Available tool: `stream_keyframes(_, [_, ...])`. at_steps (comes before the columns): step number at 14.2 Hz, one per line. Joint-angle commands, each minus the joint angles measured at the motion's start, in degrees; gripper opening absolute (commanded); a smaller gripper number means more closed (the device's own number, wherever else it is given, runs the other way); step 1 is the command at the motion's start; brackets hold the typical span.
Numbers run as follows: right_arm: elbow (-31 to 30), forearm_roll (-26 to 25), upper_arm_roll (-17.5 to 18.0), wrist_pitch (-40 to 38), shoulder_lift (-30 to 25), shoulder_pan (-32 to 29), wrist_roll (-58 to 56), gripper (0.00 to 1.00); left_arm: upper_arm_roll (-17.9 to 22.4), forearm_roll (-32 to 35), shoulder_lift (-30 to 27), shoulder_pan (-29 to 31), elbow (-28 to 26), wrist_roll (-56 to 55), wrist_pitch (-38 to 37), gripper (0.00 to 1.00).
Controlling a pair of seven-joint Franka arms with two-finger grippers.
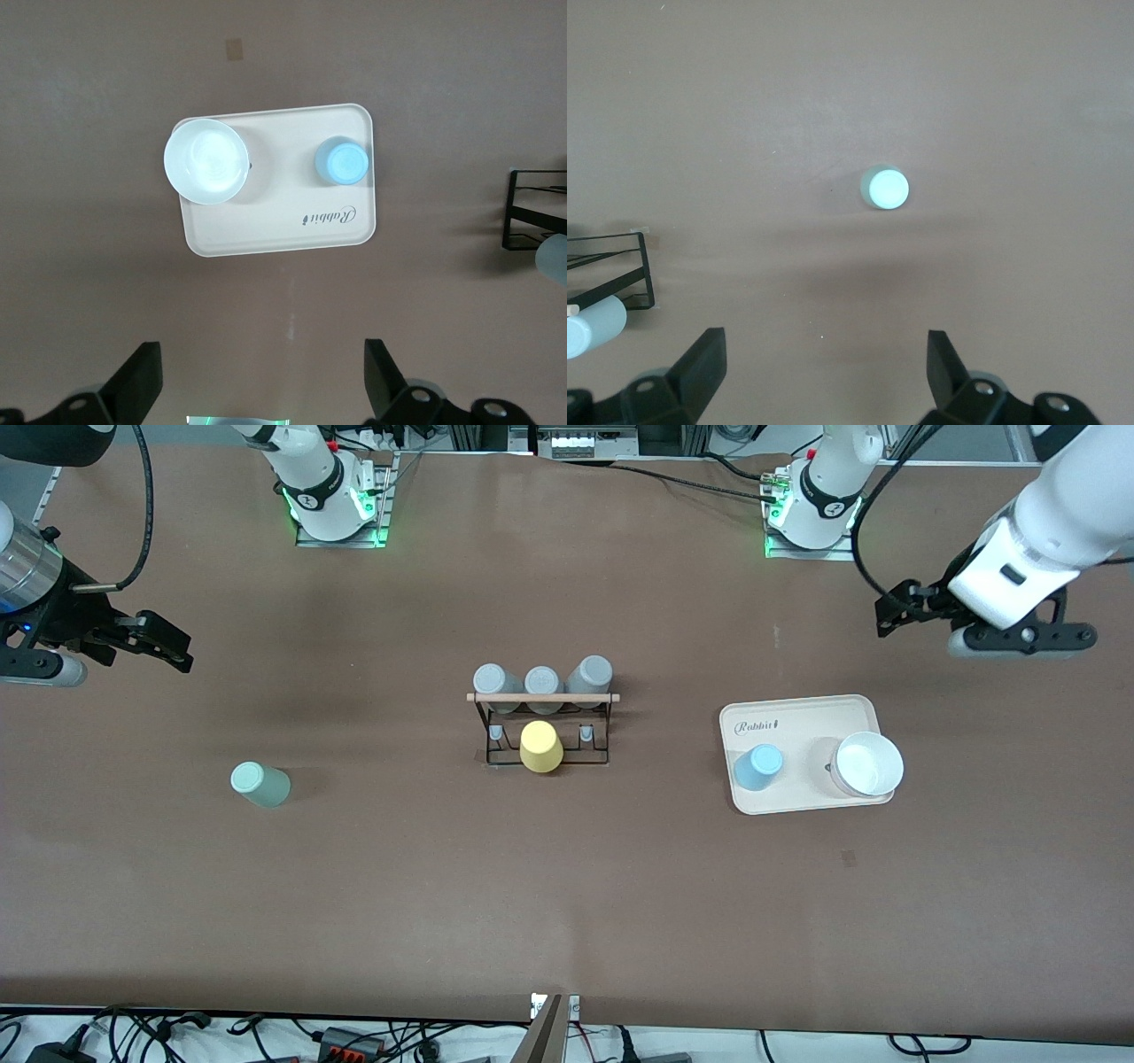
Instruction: Hang scattered cups on rack with three cups
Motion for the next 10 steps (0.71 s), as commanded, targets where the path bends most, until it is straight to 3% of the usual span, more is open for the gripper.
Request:
stream_keyframes(1, [0.85,-0.53,-0.01,-0.02,0.21,0.10,0.86,1.00,-0.83,0.92,9.86,-0.18,1.90,0.73,7.21,1.00])
stream_keyframes(4, [0.76,-0.44,-0.01,-0.02,0.21,0.10,1.13,1.00,-1.26,-1.10,19.97,-2.10,3.83,0.56,13.29,1.00])
stream_keyframes(10, [0.76,-0.44,-0.01,-0.10,0.21,0.10,1.13,1.00,-1.36,-0.75,29.57,-5.63,2.87,0.30,22.71,1.00])
